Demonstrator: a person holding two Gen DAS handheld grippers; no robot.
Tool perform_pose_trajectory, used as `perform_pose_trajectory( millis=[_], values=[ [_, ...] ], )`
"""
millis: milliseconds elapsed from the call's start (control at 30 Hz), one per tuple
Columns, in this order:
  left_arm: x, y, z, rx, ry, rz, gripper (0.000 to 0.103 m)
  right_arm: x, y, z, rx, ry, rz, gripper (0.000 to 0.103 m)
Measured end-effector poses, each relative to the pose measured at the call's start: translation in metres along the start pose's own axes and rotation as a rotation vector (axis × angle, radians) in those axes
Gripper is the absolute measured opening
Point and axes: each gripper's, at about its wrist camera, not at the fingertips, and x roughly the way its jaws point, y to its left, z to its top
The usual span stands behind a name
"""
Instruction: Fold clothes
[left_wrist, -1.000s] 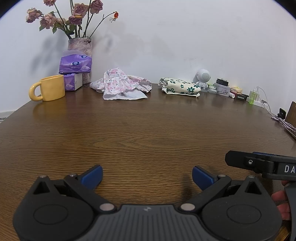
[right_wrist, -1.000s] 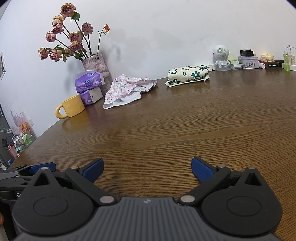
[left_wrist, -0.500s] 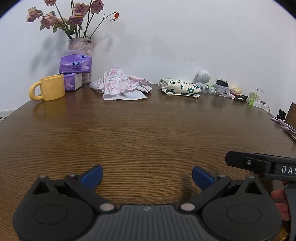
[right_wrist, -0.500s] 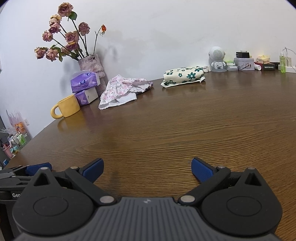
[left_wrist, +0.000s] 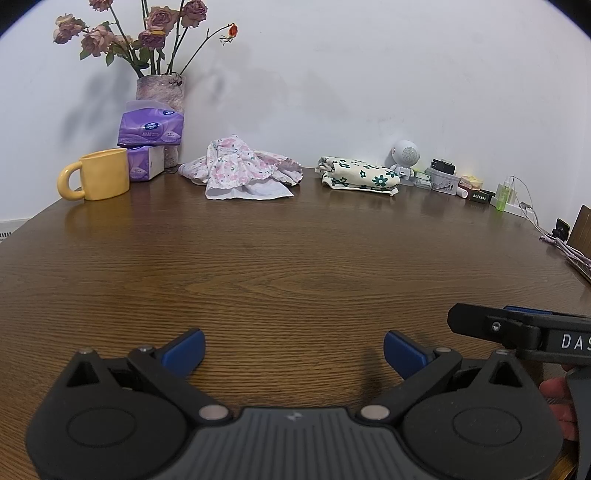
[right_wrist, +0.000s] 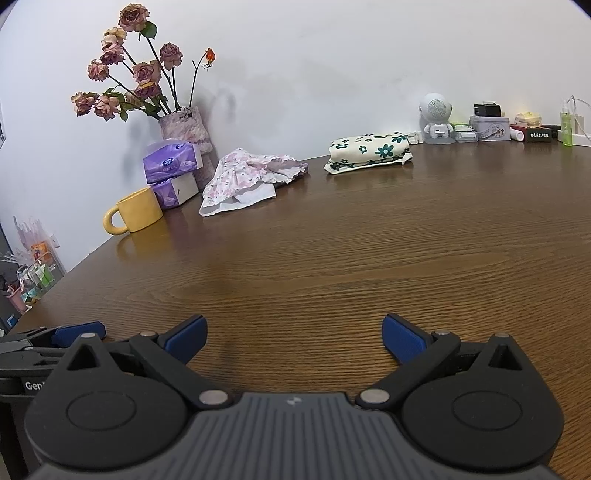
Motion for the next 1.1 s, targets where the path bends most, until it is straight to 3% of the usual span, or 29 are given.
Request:
perform_pose_trajectory(
  millis=[1100],
  values=[
    [-0.0013,-0.0011,0.0005,-0.001,-0.001,-0.003,0.103,-0.0001,0.0016,0.0019,-0.013,-0.007,-0.001,0.103]
  ],
)
